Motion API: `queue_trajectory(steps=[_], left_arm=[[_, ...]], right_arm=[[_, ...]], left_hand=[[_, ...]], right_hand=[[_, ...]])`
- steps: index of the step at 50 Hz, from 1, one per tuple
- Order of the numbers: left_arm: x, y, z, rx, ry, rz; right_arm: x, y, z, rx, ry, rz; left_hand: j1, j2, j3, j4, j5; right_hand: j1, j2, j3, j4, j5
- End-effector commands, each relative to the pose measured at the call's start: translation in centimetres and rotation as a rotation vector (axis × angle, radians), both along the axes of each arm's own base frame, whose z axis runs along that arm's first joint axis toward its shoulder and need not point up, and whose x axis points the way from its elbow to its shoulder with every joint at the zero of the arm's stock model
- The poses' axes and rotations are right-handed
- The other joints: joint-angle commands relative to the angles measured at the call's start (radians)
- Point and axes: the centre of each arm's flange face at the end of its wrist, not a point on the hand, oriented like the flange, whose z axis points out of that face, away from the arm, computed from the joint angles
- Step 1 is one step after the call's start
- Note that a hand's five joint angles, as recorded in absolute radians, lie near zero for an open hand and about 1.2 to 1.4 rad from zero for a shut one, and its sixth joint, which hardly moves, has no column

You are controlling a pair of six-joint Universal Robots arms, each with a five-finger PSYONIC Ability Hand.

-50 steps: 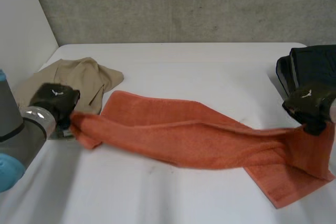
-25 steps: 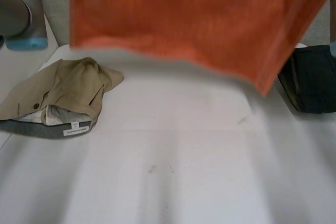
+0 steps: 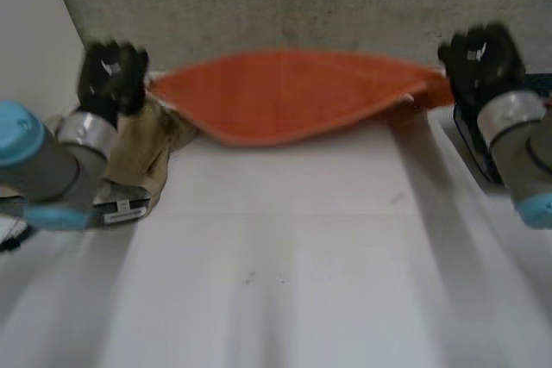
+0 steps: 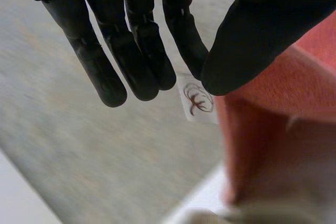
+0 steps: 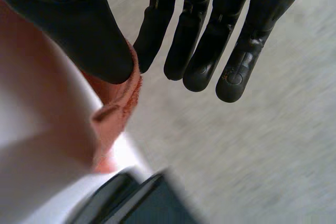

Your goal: Fold the laundry.

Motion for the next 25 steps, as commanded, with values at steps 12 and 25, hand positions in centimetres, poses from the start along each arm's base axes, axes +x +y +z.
queue_trajectory(steps=[12, 25], left_arm=[[3.3, 12.5, -3.9, 0.525, -0.502, -0.016], [6.2, 19.2, -1.7, 0.68, -0.736, 0.03]], right_arm=[[-5.5, 9.0, -4.0, 0.7, 0.334, -0.03], [-10.1, 12.4, -2.6, 0.781, 0.488, -0.053]], left_hand=[[0.247, 0.197, 0.202, 0.193, 0.243], [0.247, 0.197, 0.202, 0.193, 0.243]], right_hand=[[0.397, 0.217, 0.21, 0.202, 0.224], [0.397, 0.217, 0.21, 0.202, 0.224]])
